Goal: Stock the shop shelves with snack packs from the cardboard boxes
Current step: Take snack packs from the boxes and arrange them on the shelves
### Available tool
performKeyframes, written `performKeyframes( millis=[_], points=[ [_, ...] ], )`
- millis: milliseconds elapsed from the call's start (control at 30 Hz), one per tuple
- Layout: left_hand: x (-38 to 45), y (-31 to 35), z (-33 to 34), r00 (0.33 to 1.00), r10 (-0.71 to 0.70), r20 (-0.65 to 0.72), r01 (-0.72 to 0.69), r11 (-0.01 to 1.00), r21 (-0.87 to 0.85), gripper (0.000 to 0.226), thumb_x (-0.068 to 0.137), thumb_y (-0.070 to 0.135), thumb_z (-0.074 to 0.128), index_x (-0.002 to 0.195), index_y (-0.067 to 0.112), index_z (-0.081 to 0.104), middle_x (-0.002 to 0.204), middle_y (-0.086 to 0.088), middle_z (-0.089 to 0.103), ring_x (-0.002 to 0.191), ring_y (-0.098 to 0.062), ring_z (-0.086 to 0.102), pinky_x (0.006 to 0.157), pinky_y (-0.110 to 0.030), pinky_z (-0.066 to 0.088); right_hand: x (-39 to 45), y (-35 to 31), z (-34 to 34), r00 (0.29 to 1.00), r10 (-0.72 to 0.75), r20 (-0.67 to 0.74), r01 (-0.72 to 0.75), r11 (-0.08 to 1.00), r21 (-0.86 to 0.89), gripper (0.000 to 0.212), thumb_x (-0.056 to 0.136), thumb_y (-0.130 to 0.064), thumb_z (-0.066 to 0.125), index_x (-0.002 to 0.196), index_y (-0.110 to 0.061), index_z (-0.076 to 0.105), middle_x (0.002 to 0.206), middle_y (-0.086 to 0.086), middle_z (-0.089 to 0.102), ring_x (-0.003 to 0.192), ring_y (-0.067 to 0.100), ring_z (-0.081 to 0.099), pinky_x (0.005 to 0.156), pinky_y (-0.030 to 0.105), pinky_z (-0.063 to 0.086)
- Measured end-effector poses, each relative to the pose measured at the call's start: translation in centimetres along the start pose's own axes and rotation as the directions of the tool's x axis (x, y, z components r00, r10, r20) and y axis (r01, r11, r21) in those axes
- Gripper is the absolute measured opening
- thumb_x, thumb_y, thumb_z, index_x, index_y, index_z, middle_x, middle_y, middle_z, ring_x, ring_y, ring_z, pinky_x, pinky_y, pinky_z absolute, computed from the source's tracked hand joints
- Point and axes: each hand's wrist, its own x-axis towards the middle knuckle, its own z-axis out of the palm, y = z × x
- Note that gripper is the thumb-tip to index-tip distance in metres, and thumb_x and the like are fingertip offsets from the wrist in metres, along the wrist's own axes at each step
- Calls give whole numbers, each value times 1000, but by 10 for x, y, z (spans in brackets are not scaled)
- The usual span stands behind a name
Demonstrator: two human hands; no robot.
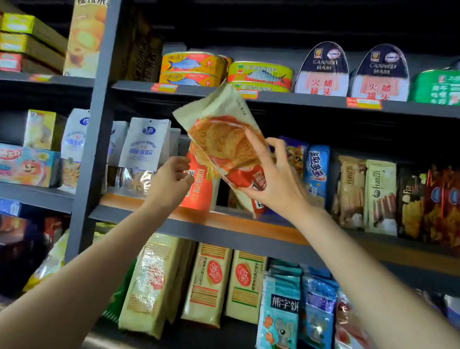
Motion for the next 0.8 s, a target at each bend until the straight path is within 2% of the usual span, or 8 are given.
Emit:
performKeyframes(
  millis=[133,233,300,367,600,667,733,800],
  points=[
    [-3,-11,-1,955,289,61,-295,947,130,44,83,-3,54,124,9,46,109,-3,60,94,-10,59,81,-18,46,15,-10,38,995,54,78,-60,995,76,104,74,-34,76,148,-39,3,135,8,22,114,34,51,85,48,51],
    [2,-10,-8,975,221,-2,-220,969,-111,44,86,3,53,122,26,42,107,14,59,93,5,59,80,-13,48,29,-16,55,987,95,128,-96,995,1,107,73,-43,72,144,-47,-8,131,6,23,112,34,49,82,51,51],
    [15,-10,-15,993,116,-18,-117,967,-225,33,88,17,55,119,24,48,105,16,61,100,-6,61,87,-26,49,40,-19,60,978,98,184,-86,994,-69,111,72,-50,72,142,-51,-13,126,7,27,113,33,45,84,52,49],
    [27,-9,-22,999,45,-2,-44,968,-247,26,91,22,53,117,22,52,100,18,61,98,-6,61,86,-24,49,50,-22,61,971,92,219,-73,993,-92,111,72,-54,72,141,-51,-15,123,7,30,114,32,43,86,51,48],
    [26,-17,-32,949,244,198,-206,959,-193,45,75,43,55,117,30,45,109,20,60,97,12,57,82,-12,44,46,-17,39,986,38,163,-5,979,-204,106,75,-40,69,144,-47,-12,124,4,27,112,22,39,69,30,38],
    [29,-17,-30,948,242,208,-185,948,-259,43,71,49,58,111,37,46,111,13,62,101,1,60,88,-20,48,40,-14,24,990,65,128,-24,954,-299,103,75,-37,69,144,-46,-7,130,7,27,112,26,36,73,31,37],
    [35,-18,-29,971,185,154,-111,912,-395,43,67,50,59,105,35,49,107,3,64,102,-16,63,93,-42,50,38,-13,10,985,111,132,-52,921,-386,101,75,-34,70,145,-46,-1,133,8,27,111,28,35,82,36,39],
    [41,-21,-29,987,113,114,-46,879,-475,56,67,51,62,116,30,47,114,-4,62,104,-24,62,94,-50,49,38,-15,2,980,124,154,-40,888,-457,101,75,-30,74,146,-45,5,136,9,28,113,29,34,91,43,39]
  ],
)
